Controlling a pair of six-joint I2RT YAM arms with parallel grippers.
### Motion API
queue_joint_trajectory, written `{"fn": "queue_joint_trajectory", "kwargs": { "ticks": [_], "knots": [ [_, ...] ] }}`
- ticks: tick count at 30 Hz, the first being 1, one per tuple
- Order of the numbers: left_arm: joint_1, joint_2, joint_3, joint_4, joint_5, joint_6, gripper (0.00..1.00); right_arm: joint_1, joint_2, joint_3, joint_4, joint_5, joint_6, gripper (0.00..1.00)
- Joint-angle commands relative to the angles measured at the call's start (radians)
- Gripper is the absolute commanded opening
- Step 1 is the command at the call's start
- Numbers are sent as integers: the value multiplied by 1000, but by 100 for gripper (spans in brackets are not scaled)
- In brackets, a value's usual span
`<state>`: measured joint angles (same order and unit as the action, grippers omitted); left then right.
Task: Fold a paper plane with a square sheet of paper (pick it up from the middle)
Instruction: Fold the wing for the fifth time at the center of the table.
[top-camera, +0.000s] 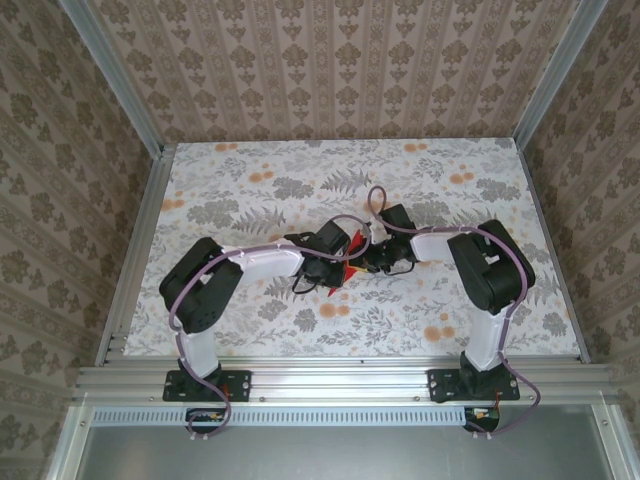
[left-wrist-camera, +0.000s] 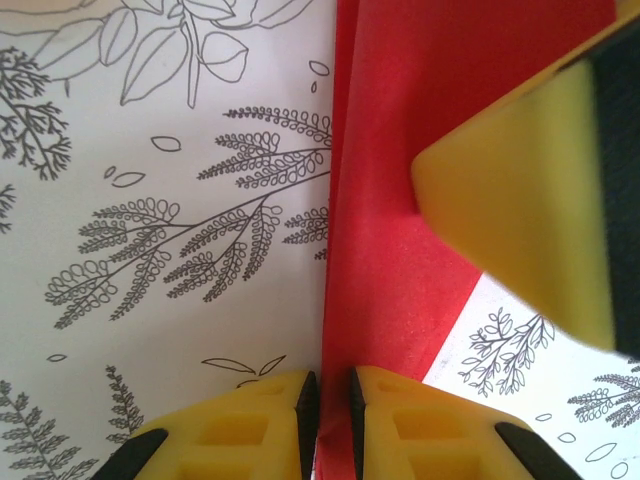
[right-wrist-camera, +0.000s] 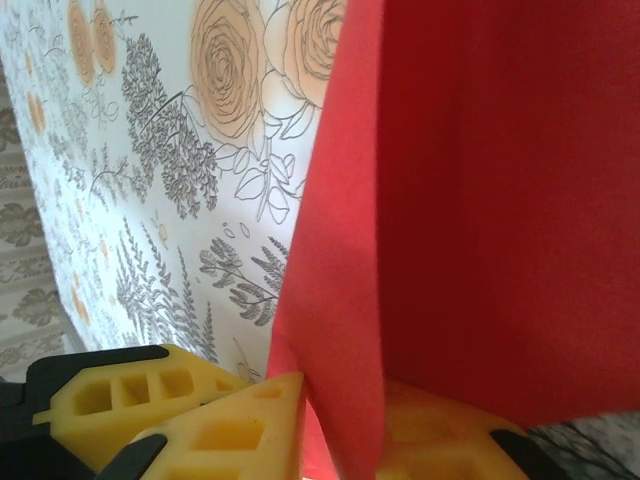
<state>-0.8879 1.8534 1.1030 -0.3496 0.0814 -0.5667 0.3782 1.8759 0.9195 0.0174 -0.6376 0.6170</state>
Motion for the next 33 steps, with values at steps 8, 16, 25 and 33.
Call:
{"fn": "queue_joint_trajectory", "kwargs": {
  "ticks": [8,16,25,33],
  "knots": [
    [-23,117,-9,-102,-16,28,19,-57,-198,-63,-67,144,76,21],
    [-29,128,0,-107,-20,27,18,-17,-223,-101,-52,128,95,11],
    [-30,134,2,-106,-22,23,17,44,-117,-74,19,81,140,5],
    [-31,133,0,-103,-24,23,17,54,-40,-46,66,70,158,4]
  ]
}}
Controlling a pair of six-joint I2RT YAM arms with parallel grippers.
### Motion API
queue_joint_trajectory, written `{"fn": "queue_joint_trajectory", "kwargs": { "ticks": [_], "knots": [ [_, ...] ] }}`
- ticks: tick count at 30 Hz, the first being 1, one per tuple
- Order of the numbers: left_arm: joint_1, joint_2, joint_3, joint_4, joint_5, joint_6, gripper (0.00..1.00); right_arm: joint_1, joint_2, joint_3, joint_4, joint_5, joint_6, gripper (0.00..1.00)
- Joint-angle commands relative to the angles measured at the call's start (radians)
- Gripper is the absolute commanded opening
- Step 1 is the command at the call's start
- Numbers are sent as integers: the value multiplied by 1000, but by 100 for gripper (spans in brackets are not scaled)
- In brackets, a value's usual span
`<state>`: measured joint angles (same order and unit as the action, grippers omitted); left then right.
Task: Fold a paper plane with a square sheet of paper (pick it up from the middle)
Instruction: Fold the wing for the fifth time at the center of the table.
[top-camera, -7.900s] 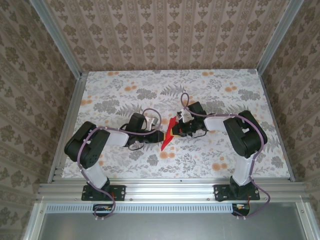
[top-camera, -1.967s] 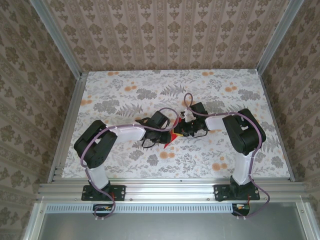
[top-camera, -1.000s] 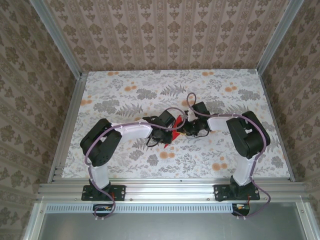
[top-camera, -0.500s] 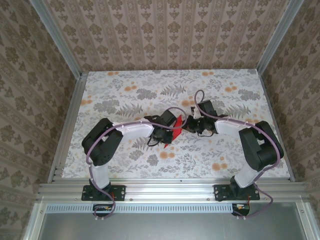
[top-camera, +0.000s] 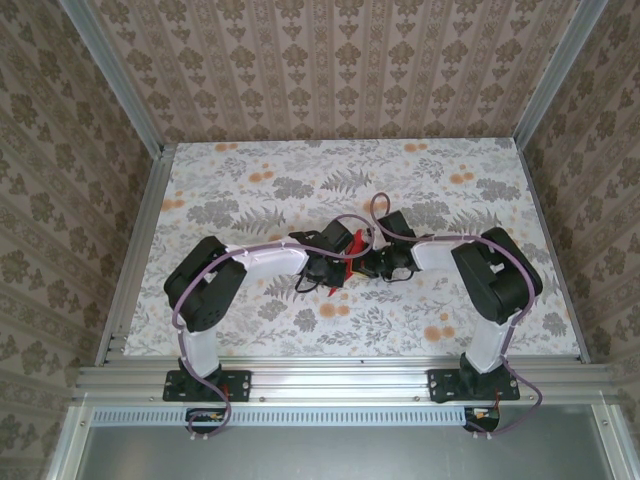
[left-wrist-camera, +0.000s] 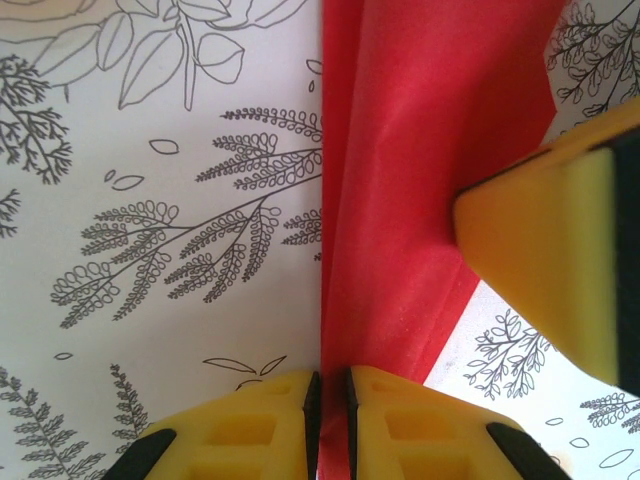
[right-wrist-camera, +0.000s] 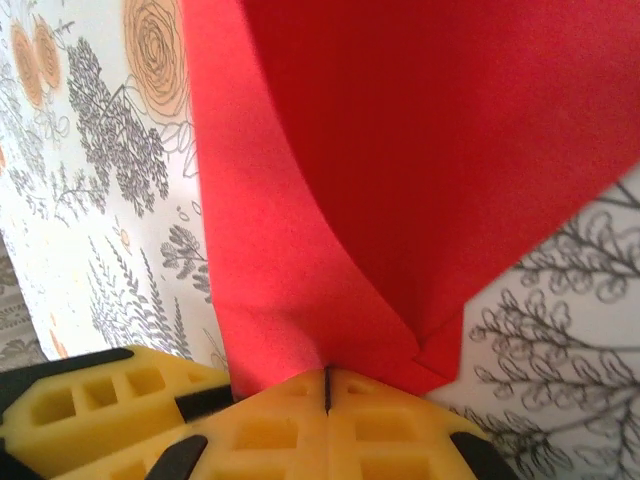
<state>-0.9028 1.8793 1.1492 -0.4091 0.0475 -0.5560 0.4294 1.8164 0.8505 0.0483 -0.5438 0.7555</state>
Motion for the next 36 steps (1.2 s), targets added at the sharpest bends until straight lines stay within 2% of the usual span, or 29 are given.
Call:
{"fn": "queue_joint_trajectory", "kwargs": {
  "ticks": [1,11,21,25,28,36],
  "knots": [
    [-16,107,-46,-43,12,12,17,3,21,22,45,-29,23,4],
    [-16,106,-45,-39,12,15,17,4,24,15,80,-40,41,5],
    [-13,77,-45,-36,21,11,18,3,68,42,-50,77,-3,4],
    [8,5,-52,-12,73,-7,22,4,81,54,-114,109,-24,4],
    [36,-75,-85,50,152,-42,27,3,90,59,-141,114,-34,4],
    [132,-174,-221,312,352,-152,24,3,132,86,-190,111,-59,3]
  ]
}}
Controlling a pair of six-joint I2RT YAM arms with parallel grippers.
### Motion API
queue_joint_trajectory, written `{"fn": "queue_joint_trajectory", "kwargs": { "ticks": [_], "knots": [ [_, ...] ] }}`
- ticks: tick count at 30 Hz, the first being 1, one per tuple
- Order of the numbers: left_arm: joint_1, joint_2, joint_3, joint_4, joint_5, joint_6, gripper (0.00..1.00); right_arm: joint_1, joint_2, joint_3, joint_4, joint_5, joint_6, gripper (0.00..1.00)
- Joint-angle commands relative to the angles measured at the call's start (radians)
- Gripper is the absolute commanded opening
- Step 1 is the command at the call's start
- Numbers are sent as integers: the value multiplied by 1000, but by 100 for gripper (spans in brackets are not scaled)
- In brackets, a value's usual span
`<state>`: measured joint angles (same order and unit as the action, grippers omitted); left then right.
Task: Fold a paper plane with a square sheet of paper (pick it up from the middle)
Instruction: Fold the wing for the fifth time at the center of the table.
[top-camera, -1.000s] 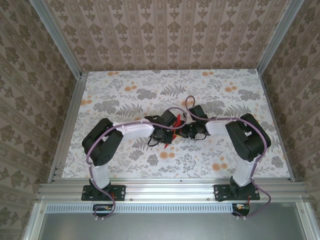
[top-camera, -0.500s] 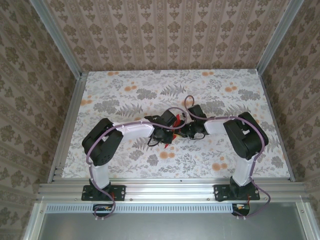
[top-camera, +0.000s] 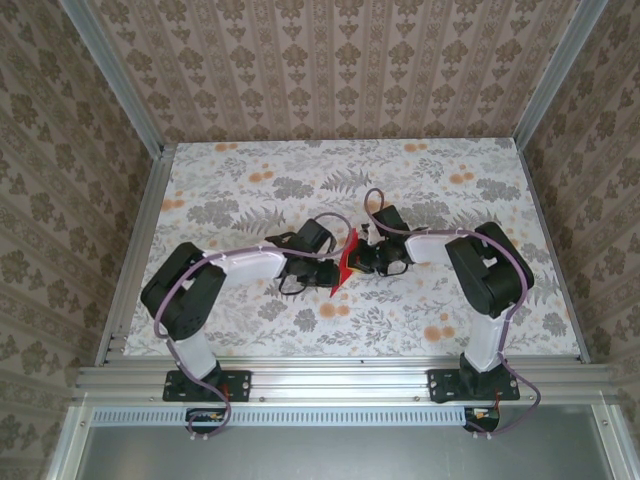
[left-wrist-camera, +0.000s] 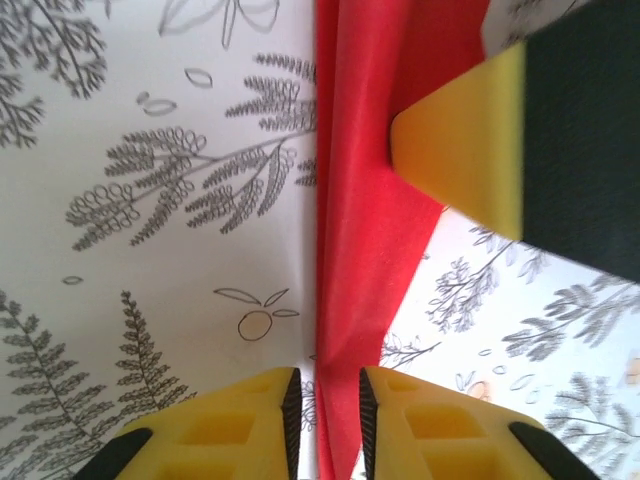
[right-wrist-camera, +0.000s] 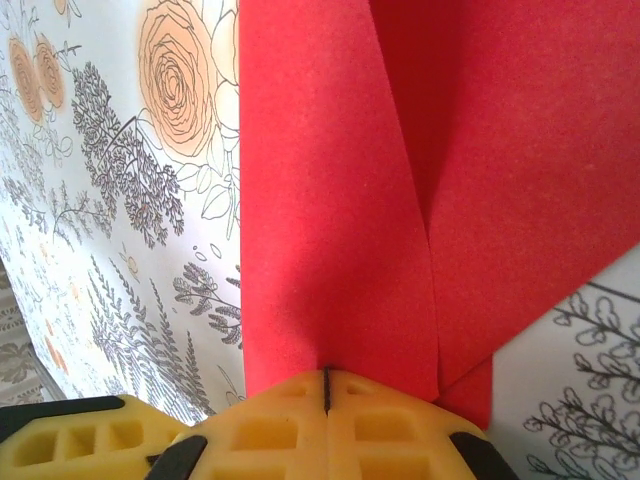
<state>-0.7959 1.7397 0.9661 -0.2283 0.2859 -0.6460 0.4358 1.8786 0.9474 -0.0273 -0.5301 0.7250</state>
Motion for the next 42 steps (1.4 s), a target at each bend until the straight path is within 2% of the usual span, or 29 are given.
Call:
{"fn": "queue_joint_trajectory", "kwargs": {
  "ticks": [1,4,13,27,34,42],
  "knots": [
    [37,-38,-58,179,141,-78,23,-3,74,-9,-115,97,-29,3],
    [60,-25,-89,279,201,-112,20,-3,84,-3,-125,97,-30,3],
    [69,66,-75,264,214,-82,16,-3,103,17,-163,108,-36,3],
    [67,77,-75,110,159,2,16,-3,129,36,-206,131,-36,2],
    [54,81,-66,13,121,52,12,-3,141,43,-223,143,-36,2],
    [48,33,-75,-25,125,84,10,-3,147,44,-229,143,-34,2]
  ]
}}
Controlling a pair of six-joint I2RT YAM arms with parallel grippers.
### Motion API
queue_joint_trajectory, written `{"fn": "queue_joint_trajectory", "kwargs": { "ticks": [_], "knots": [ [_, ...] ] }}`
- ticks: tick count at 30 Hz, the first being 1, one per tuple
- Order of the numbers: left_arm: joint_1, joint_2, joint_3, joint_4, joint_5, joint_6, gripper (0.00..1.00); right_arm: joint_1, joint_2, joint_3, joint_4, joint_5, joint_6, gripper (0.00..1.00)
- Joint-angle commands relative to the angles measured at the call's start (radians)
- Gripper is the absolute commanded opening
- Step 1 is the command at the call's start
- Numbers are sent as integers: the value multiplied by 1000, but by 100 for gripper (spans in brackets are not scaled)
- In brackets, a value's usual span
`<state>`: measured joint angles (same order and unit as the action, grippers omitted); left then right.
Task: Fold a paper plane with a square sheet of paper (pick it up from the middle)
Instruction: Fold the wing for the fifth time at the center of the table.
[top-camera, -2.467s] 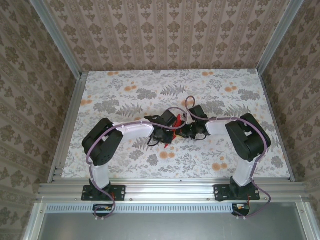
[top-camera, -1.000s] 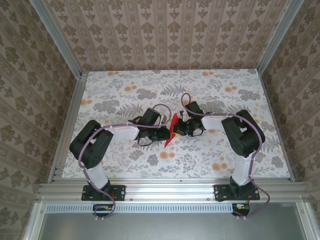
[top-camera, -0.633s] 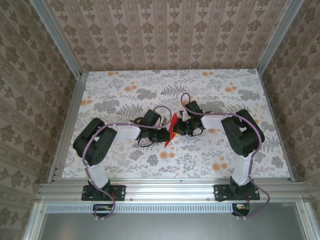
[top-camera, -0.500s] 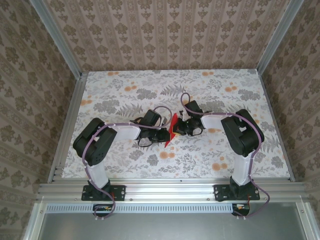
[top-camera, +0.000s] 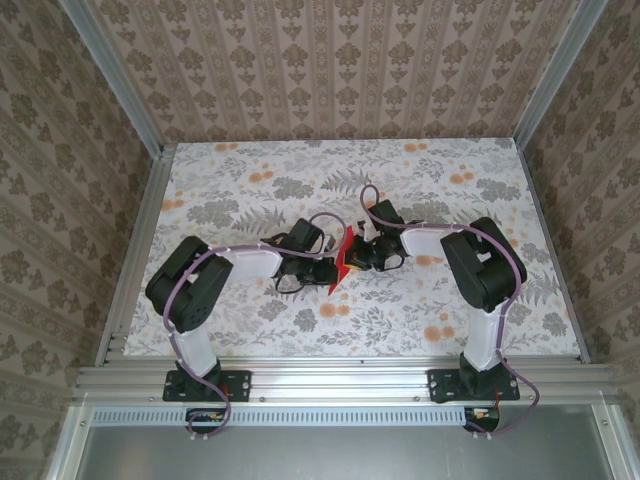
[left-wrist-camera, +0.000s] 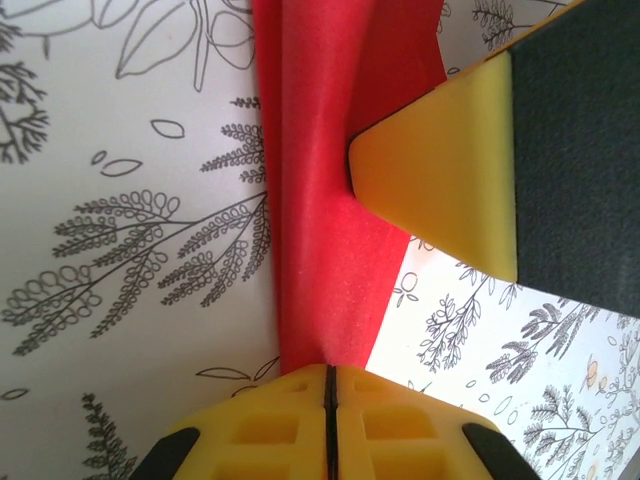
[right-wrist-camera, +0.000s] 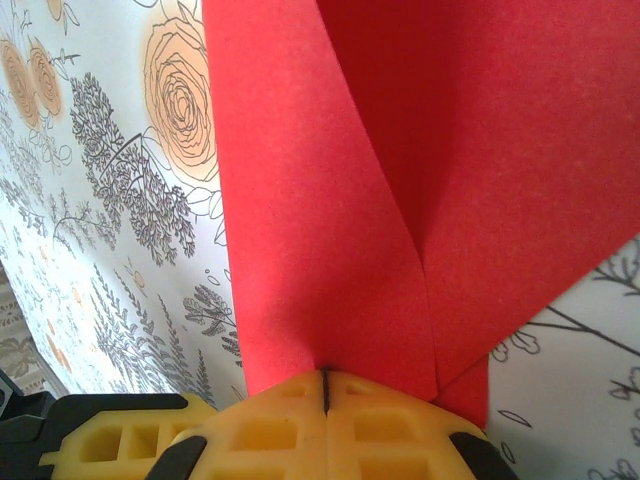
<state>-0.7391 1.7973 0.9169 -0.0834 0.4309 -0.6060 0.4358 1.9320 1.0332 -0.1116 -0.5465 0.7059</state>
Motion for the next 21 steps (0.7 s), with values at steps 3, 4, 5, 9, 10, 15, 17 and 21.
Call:
{"fn": "queue_joint_trajectory", "kwargs": {
  "ticks": [3,4,5,9,10,15,17,21],
  "knots": [
    [-9,-51,-28,-190,2,73,10,-3,95,-42,-146,161,-16,2],
    [-9,-58,-30,-190,13,79,10,-2,95,-42,-146,161,-15,2],
    [-11,-62,-32,-191,17,82,10,-3,98,-42,-147,163,-15,2],
    [-12,-70,-41,-188,31,86,10,-3,100,-42,-148,163,-14,2],
    [-13,-69,-41,-185,34,85,10,-2,101,-41,-145,161,-13,2],
    [-11,-112,-34,-151,18,51,10,-3,103,-42,-146,161,-14,2],
    [-8,-140,-37,-116,11,29,10,-3,104,-41,-148,160,-15,2],
    [-6,-158,-42,-45,7,-19,12,-3,106,-42,-146,162,-14,2]
  ]
}}
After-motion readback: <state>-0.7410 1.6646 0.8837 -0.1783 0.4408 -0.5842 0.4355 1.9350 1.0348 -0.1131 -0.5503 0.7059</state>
